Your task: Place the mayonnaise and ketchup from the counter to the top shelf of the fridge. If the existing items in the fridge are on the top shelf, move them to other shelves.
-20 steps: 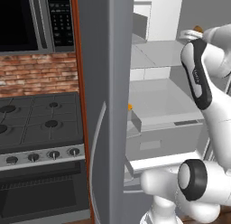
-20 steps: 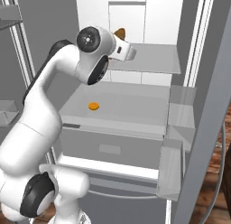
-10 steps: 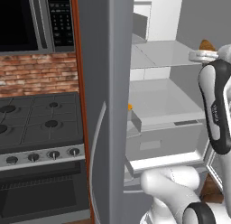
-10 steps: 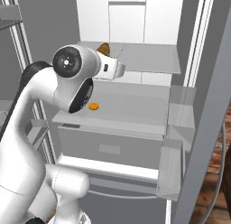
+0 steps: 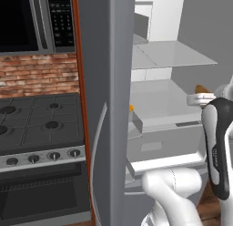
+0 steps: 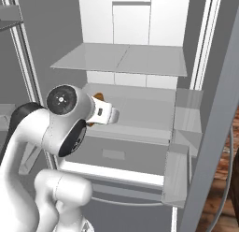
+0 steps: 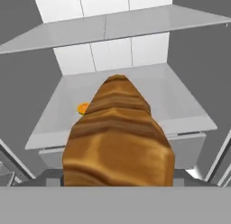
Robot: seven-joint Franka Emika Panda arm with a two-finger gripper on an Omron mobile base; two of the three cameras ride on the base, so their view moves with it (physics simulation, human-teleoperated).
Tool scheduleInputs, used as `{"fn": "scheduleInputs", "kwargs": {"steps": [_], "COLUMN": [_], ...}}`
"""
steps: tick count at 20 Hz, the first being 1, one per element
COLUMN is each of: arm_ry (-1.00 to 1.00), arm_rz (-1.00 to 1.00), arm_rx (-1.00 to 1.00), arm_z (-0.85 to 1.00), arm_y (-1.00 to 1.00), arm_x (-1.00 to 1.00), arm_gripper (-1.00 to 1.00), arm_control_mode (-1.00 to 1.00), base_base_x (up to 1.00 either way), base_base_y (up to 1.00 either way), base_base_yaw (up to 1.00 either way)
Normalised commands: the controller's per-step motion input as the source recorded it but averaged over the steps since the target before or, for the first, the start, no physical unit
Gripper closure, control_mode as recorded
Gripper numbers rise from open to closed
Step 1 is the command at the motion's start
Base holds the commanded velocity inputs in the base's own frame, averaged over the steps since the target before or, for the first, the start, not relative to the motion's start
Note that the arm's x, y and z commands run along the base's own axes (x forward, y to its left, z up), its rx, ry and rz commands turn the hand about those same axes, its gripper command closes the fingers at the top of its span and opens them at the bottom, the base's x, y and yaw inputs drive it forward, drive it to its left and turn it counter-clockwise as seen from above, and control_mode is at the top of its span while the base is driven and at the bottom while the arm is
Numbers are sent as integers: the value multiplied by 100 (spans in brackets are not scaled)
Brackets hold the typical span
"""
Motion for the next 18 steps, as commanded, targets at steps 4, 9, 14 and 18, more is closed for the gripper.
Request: {"fn": "scheduleInputs", "kwargs": {"steps": [4,9,14,18], "arm_ry": [38,15,0,0], "arm_rz": [0,-1,-3,0], "arm_rx": [9,4,0,0], "arm_z": [-89,-44,-13,-5], "arm_y": [0,0,0,0], "arm_x": [14,53,69,67], "arm_gripper": [100,100,100,100], "arm_control_mode": [-100,-100,-100,-100], "base_base_x": [0,0,0,0], "base_base_y": [0,0,0,0], "base_base_yaw": [0,0,0,0]}}
